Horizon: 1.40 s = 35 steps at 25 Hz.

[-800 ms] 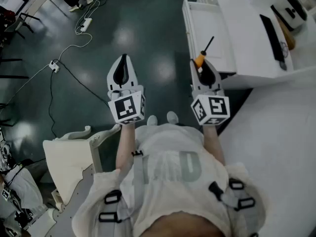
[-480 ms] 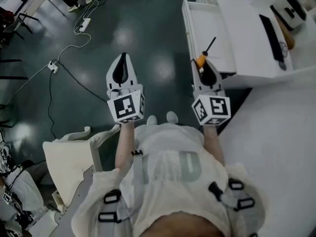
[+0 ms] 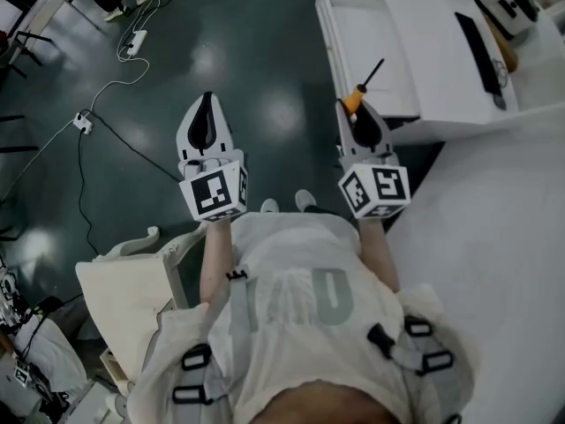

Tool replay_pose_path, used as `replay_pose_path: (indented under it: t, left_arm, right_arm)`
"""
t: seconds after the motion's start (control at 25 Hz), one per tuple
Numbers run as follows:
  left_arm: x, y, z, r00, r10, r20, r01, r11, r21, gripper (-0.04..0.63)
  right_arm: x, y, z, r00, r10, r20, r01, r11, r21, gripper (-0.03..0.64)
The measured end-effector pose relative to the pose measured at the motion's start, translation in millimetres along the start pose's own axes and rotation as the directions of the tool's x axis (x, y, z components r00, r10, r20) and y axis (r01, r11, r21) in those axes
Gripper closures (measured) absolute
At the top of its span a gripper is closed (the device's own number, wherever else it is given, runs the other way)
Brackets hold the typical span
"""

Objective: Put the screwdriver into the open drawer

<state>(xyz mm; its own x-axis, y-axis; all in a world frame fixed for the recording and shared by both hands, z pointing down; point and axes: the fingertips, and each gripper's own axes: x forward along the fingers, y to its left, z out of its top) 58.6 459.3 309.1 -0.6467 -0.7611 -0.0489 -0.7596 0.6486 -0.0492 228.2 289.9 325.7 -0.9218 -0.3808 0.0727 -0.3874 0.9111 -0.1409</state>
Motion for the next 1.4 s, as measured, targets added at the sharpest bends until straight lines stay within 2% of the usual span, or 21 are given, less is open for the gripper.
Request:
replay_pose_path:
  t: [0.36, 0.52, 0.68, 0.88, 1.0, 1.12, 1.28, 1.4]
  left_arm:
    - [-3.8, 50.2, -30.1, 0.999, -0.005, -0.035, 0.005, 1.0, -0.009, 0.589]
    - [4.4, 56.6, -41.3, 0.999, -0.01, -0.045, 0.009, 1.0, -0.016, 0.59]
    - [18.1, 52.6, -50.7, 1.0, -0.008, -0.025, 0.008, 1.0, 0.015, 0.589]
    - [38.9, 39.7, -68.7, 1.0, -0.01, -0.012, 0.01, 1.0, 0.003, 0.59]
    - [61.6, 29.6, -60.7, 0.999, -0.02, -0.025, 0.021, 0.999, 0.029, 0.589]
    - [79.0, 44.5, -50.8, 0.999, -0.011, -0.033, 0.013, 0.998, 0.056, 0.589]
    - [100.4, 73.3, -55.7, 0.998, 0.018, -0.056, -0.015, 0.998, 0.057, 0.589]
    - [126.0, 73.5, -63.7, 0.998, 0.004, -0.065, -0.001, 0.999, 0.05, 0.59]
  right_arm:
    - [-2.2, 28.7, -31.7, 0.998, -0.045, -0.045, 0.045, 0.999, -0.006, 0.499]
    - [0.0, 26.6, -38.8, 0.995, -0.076, -0.059, 0.075, 0.997, -0.018, 0.499]
    - [12.3, 17.3, -50.0, 0.998, -0.059, -0.036, 0.058, 0.998, -0.026, 0.499]
    - [36.3, -6.6, -61.2, 0.999, -0.041, -0.025, 0.041, 0.999, -0.016, 0.499]
    - [61.4, -30.6, -57.6, 0.998, -0.062, -0.004, 0.062, 0.996, 0.069, 0.499]
    - [96.6, -30.5, -51.5, 0.997, -0.073, 0.023, 0.069, 0.987, 0.146, 0.499]
    - [137.9, -14.2, -44.0, 0.999, -0.032, 0.036, 0.027, 0.992, 0.119, 0.499]
    - [159.7, -22.3, -40.5, 0.999, -0.027, 0.032, 0.023, 0.993, 0.119, 0.499]
